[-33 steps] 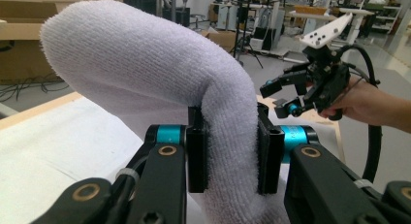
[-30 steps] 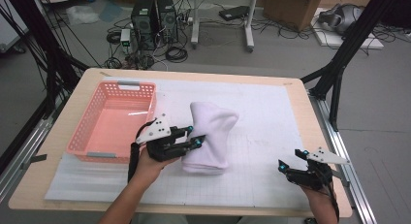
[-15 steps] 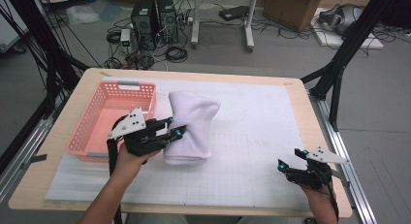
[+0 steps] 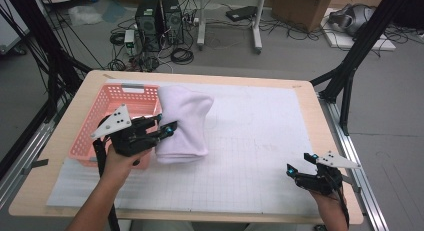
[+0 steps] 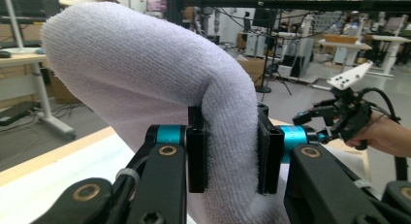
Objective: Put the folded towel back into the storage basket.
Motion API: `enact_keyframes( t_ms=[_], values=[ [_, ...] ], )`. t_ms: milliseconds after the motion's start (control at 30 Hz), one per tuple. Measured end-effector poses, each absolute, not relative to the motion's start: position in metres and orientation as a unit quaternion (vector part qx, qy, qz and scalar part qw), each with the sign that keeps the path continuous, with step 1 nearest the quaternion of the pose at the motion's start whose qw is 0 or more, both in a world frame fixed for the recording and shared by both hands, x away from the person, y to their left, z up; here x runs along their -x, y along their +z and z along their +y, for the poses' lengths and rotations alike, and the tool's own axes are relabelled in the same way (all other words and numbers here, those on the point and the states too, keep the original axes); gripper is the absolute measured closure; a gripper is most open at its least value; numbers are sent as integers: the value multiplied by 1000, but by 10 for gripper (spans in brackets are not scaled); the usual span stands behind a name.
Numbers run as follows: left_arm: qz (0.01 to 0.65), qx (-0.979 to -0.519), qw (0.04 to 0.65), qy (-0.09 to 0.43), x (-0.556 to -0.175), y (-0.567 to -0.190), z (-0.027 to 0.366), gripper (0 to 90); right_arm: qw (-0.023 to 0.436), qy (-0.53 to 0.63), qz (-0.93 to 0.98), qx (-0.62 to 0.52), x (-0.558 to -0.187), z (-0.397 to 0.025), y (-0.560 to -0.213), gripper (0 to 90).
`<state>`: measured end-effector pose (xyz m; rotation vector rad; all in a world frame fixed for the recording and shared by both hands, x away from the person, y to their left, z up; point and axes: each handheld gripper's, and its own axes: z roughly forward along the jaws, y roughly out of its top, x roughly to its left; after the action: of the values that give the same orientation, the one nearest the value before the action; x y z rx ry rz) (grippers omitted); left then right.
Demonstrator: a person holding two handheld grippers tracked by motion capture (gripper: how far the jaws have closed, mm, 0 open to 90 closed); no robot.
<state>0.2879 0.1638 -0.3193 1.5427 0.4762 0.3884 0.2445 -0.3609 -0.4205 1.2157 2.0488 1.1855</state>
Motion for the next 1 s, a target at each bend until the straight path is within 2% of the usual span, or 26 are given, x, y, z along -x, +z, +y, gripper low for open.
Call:
enact_keyframes(
  t_ms=[1000],
  values=[
    [240, -665, 676, 207, -289, -302, 228, 720, 237, 433, 750, -441, -246, -357, -420, 208]
  ],
)
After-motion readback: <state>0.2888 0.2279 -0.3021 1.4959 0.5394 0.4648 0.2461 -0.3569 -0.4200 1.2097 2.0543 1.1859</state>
